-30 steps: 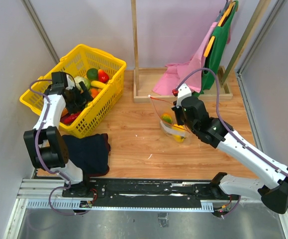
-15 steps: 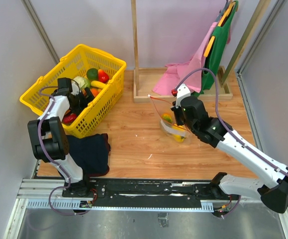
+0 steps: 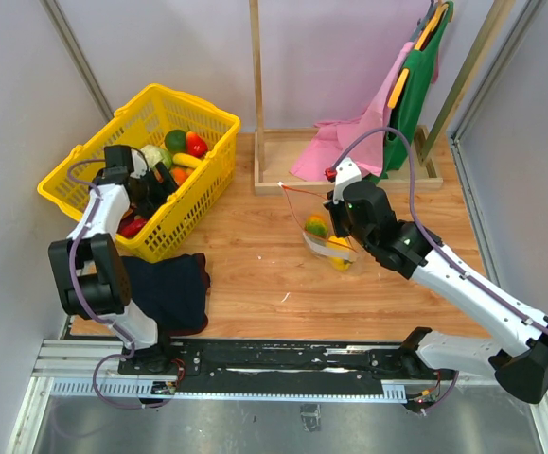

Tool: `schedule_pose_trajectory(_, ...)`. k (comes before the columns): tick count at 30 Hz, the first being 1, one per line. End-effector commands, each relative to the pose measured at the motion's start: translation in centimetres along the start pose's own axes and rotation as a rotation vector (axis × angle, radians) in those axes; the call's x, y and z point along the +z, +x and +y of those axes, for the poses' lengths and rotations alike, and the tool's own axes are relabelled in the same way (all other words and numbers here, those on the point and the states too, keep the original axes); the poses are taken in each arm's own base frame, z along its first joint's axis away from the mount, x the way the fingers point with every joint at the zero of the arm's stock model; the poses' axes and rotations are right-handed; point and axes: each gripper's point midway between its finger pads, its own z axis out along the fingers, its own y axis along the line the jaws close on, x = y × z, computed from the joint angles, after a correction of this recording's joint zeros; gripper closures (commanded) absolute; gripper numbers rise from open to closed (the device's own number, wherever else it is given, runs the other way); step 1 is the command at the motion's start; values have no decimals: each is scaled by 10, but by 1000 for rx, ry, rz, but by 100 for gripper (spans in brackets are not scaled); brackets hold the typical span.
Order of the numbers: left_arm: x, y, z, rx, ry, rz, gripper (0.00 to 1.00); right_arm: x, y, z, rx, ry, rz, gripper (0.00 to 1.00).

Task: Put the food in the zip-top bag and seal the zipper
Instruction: Pick up the fake fruit from the bin, then place the fake fruit in the zipper food storage bag.

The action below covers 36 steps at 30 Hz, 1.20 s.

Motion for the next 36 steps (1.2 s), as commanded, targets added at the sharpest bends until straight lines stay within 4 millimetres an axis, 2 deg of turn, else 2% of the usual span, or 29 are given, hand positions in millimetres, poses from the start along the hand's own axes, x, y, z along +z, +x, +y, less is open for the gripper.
schedule_pose_trajectory(1, -32, -16, -12, 38, 9, -105, 54, -5, -14, -8, 22, 11, -25, 99)
schedule_pose_trajectory(6, -65, -28, -26, 64, 19, -204, 54, -8, -19, -8, 32, 11, -38, 99)
schedule_pose_trajectory(13, -103, -34, -44, 100, 58, -296, 55, -12, -24, -12, 56, 28, -64, 99)
schedule_pose_trajectory(26, -157, -21, -106, 213, 217, -399, 55, -16, -30, -15, 127, 42, -133, 99)
schedule_pose_trajectory(36, -187, 8, -166, 319, 370, -437, 55, -14, -26, -15, 162, 45, -162, 99)
